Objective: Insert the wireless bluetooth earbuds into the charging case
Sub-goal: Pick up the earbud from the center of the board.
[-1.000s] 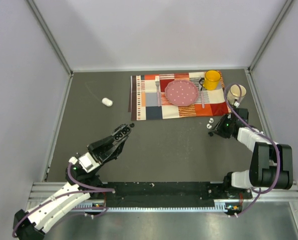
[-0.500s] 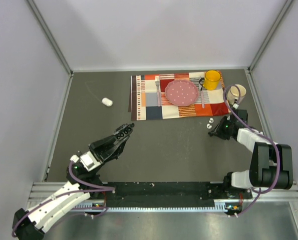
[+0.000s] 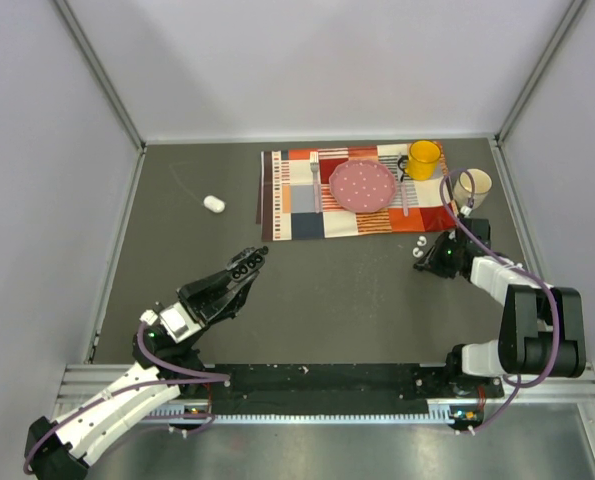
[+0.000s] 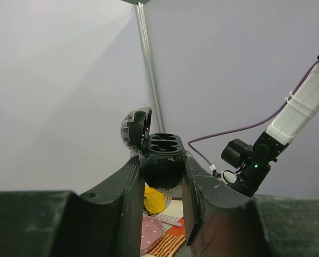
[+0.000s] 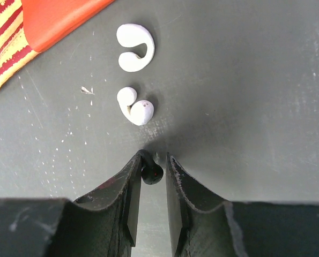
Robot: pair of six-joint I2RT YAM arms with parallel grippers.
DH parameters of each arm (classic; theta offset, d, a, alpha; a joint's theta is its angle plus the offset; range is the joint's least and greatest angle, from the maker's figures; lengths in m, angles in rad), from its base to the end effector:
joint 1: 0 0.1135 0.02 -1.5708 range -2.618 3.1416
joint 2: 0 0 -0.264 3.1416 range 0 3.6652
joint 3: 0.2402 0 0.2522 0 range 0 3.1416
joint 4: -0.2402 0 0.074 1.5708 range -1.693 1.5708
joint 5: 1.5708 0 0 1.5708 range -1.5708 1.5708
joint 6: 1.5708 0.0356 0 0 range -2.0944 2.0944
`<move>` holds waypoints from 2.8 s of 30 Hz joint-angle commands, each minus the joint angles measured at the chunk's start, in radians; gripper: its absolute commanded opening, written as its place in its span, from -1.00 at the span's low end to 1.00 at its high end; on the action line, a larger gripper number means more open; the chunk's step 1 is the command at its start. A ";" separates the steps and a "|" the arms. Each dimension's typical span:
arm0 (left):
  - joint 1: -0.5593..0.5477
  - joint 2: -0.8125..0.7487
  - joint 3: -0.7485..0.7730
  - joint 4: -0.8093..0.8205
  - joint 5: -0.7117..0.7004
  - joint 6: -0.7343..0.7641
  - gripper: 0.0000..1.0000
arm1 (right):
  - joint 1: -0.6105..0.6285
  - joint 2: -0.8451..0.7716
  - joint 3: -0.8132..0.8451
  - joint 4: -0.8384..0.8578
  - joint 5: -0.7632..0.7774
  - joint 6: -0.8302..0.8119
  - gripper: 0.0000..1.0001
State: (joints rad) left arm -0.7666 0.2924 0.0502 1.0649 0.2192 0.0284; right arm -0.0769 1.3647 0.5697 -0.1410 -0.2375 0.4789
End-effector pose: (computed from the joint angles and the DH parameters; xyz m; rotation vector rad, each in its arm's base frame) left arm 0.0619 -0.0704 0.2688 0.4942 0.6227 -0.7821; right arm 0.2447 -0.0105 0.1516 0.5982 2.4581 0.4613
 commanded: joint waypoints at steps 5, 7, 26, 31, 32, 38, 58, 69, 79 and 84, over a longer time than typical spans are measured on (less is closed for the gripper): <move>0.004 -0.004 -0.105 0.035 -0.001 -0.005 -1.00 | 0.038 0.013 0.016 -0.002 0.010 -0.029 -0.57; 0.004 -0.004 -0.105 0.032 -0.001 -0.007 -1.00 | 0.046 0.013 0.021 -0.002 0.013 -0.036 -0.59; 0.004 -0.010 -0.108 0.026 -0.007 -0.007 -1.00 | 0.072 -0.029 0.036 -0.039 0.066 -0.068 -0.99; 0.003 -0.013 -0.110 0.023 -0.007 -0.008 -1.00 | 0.072 -0.044 0.047 -0.058 0.066 -0.080 -0.99; 0.004 -0.013 -0.110 0.021 -0.007 -0.008 -1.00 | 0.072 -0.052 0.045 -0.060 0.066 -0.082 -0.99; 0.004 -0.015 -0.108 0.023 -0.006 -0.012 -1.00 | 0.097 -0.084 0.050 -0.046 -0.005 -0.103 -0.99; 0.003 -0.067 -0.107 -0.026 -0.018 -0.010 -1.00 | 0.456 0.007 0.067 0.107 0.388 0.030 -0.84; 0.003 -0.059 -0.105 -0.034 -0.035 -0.001 -1.00 | 0.502 -0.012 -0.008 0.116 0.425 0.064 -0.64; 0.003 -0.042 -0.104 -0.020 -0.037 0.002 -1.00 | 0.505 0.005 0.010 0.097 0.392 0.035 -0.50; 0.003 -0.042 -0.104 -0.022 -0.035 0.001 -1.00 | 0.505 0.007 0.021 0.100 0.363 0.012 -0.47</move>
State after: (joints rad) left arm -0.7666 0.2470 0.0502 1.0115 0.1928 0.0284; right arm 0.4126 1.3739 0.5705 -0.0238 0.1516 0.5243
